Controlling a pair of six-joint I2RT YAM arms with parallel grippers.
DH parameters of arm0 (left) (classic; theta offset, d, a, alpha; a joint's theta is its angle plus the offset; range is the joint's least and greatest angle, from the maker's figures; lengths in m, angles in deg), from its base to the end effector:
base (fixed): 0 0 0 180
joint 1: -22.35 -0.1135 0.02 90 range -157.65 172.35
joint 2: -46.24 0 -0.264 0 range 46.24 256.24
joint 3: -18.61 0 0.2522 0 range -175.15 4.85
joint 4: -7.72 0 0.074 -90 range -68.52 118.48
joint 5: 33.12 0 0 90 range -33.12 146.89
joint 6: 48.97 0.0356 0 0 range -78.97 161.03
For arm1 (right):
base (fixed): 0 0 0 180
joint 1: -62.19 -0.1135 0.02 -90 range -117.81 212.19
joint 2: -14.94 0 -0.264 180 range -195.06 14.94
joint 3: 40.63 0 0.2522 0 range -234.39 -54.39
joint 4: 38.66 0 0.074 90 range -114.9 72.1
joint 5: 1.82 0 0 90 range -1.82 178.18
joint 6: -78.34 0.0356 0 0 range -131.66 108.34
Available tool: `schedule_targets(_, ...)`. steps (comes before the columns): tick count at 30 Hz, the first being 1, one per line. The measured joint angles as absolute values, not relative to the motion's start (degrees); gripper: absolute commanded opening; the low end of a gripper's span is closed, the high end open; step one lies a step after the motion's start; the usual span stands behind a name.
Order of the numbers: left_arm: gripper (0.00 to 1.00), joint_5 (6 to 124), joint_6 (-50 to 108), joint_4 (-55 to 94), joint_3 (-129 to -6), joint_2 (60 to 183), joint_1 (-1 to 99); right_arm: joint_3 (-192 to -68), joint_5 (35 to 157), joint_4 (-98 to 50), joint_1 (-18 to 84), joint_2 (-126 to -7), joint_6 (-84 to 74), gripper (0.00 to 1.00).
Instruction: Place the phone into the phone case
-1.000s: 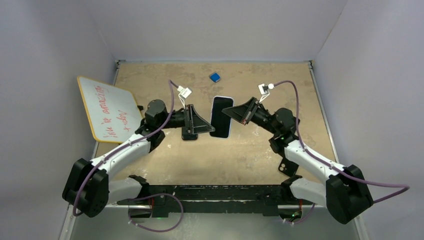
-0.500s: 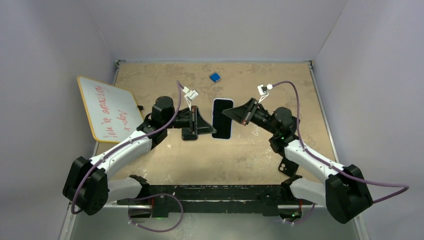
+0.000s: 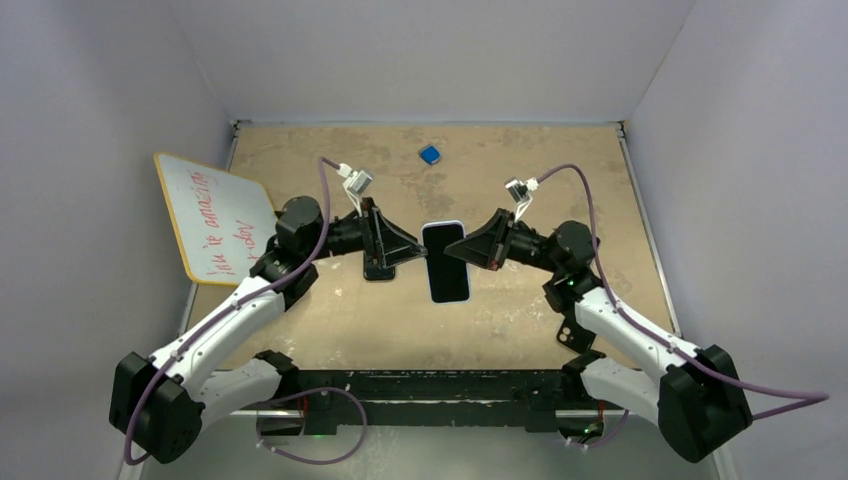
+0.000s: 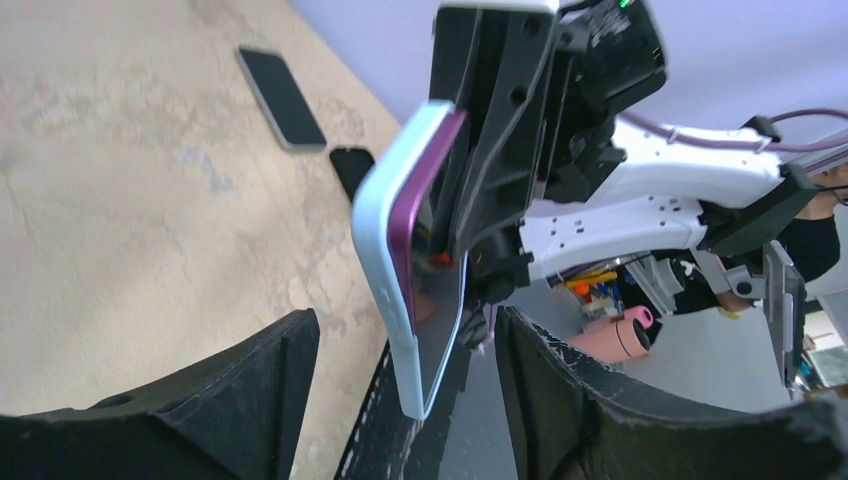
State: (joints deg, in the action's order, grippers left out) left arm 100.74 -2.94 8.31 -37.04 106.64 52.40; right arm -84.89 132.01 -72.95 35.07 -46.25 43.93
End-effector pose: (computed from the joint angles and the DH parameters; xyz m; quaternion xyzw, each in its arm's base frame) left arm 0.1955 -0.1416 0.3129 0.1665 0.7112 -0.5965 0.3326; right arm 0.1928 0.1264 0.3011 -0.1564 0.6066 0.6598 0.4150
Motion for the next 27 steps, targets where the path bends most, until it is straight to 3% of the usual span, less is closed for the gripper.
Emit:
schedule_targets(9, 0.56, 102.14, -7.42, -1.06, -37.04, 107.67, 51.98, -84.21, 138.35, -73.21, 34.92, -43.87, 42.91, 0.08)
schedule_targets(11, 0.46, 103.17, -8.22, -2.29, -37.04, 108.92, 51.98, -84.21, 138.75, -73.26, 34.92, -43.87, 42.93, 0.08)
schedule_targets(15, 0.11, 104.28, -9.62, -3.88, -36.99, 110.1, 51.98, -84.21, 138.9, -73.36, 34.92, -43.95, 42.95, 0.09)
schedule_targets(17, 0.0, 104.74, -9.36, -4.95, -36.93, 110.08, 51.98, -84.15, 138.97, -73.39, 34.92, -44.24, 43.1, 0.17)
schedule_targets(20, 0.0, 104.06, -8.09, -4.28, -36.86, 109.92, 51.98, -84.15, 138.62, -73.41, 34.92, -44.59, 43.08, 0.32)
schedule_targets(27, 0.0, 101.88, -1.54, 1.8, -36.88, 109.49, 52.0, -84.37, 136.91, -69.3, 34.92, -45.66, 43.3, 0.51)
